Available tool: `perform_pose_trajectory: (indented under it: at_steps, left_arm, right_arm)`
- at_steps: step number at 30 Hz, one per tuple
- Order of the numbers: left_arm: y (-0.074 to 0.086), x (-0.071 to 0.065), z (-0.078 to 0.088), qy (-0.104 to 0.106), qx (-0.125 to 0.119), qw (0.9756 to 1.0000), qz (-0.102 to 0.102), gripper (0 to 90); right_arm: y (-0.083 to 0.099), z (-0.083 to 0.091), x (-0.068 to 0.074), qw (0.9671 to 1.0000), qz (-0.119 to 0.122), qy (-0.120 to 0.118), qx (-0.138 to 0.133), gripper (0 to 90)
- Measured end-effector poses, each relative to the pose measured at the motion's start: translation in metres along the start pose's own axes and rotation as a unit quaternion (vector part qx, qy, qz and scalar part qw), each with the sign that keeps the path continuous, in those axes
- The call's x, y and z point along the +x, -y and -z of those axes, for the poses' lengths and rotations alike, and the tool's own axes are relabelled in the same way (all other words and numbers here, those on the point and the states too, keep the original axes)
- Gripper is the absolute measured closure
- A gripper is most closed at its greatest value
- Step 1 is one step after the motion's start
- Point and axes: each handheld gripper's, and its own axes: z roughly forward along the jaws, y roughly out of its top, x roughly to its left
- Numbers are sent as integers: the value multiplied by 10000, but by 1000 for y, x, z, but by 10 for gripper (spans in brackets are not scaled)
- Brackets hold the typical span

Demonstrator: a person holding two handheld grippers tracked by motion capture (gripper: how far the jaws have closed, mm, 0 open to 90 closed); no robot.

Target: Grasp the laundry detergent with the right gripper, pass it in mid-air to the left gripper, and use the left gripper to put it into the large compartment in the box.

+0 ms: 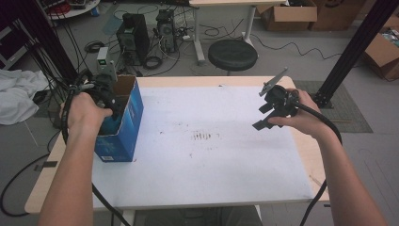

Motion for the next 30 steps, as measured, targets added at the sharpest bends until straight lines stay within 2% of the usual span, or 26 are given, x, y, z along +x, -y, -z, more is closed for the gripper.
perform_pose_trajectory:
  at_steps: [4,30]
  left_arm:
    - [1,0,-5,8,32,10000,6,394]
    - [8,0,-7,64,-84,9999,-35,381]
  right_arm:
    - [1,-1,0,10000,13,3,5,241]
    - [5,-4,3,9999,6,-28,98,243]
